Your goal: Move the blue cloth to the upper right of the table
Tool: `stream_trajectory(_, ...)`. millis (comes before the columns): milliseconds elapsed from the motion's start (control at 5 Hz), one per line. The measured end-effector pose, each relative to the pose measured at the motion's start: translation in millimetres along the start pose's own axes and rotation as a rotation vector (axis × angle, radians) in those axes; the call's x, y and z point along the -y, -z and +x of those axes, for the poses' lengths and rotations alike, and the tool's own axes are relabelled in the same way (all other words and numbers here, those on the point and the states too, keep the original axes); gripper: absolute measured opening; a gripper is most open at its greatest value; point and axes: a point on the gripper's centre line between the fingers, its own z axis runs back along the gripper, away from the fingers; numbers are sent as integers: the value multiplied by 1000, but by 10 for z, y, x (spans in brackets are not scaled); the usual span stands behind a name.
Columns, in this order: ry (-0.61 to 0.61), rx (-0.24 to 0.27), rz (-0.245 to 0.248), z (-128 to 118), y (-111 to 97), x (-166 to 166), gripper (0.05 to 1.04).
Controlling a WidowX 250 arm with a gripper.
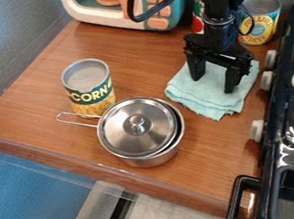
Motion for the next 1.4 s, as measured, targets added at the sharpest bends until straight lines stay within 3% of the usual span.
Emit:
stream_trajectory(400, -93, 4, 14, -56, 30, -514, 999)
stream_trajectory(800, -200, 3, 50, -346, 40, -1245, 1000)
stream_trajectory(1400, -135, 3, 58, -545, 24, -1853, 999)
